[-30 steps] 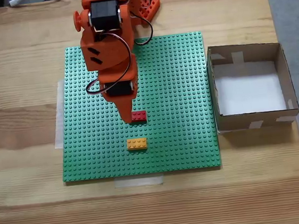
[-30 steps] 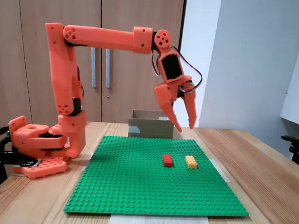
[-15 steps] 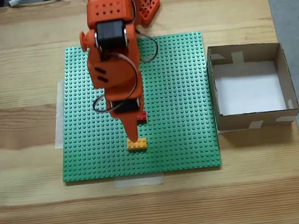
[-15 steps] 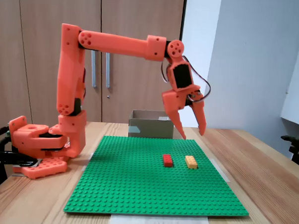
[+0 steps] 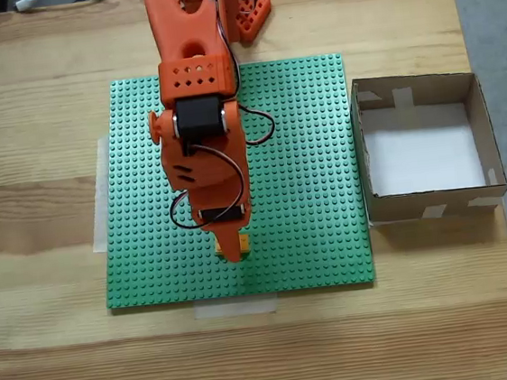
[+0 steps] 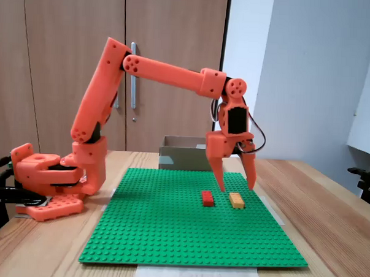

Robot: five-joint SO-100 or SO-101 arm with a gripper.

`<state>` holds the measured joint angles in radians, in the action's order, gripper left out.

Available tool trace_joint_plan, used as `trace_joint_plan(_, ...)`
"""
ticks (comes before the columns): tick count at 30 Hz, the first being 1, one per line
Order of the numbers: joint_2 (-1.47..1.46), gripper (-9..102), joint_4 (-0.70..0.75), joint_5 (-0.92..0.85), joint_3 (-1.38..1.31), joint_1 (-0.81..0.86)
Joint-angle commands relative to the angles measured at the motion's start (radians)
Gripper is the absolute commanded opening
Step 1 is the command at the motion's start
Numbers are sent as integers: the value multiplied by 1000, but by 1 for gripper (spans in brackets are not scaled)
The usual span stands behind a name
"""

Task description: Pick the yellow lego block and put it in the box.

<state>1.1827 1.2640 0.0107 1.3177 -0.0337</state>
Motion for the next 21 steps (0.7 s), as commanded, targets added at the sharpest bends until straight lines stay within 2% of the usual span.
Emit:
trace_joint_plan(1,0,28,3,6,-48,-2)
trace_joint_plan(21,-57,25,-60,-2,-48,15)
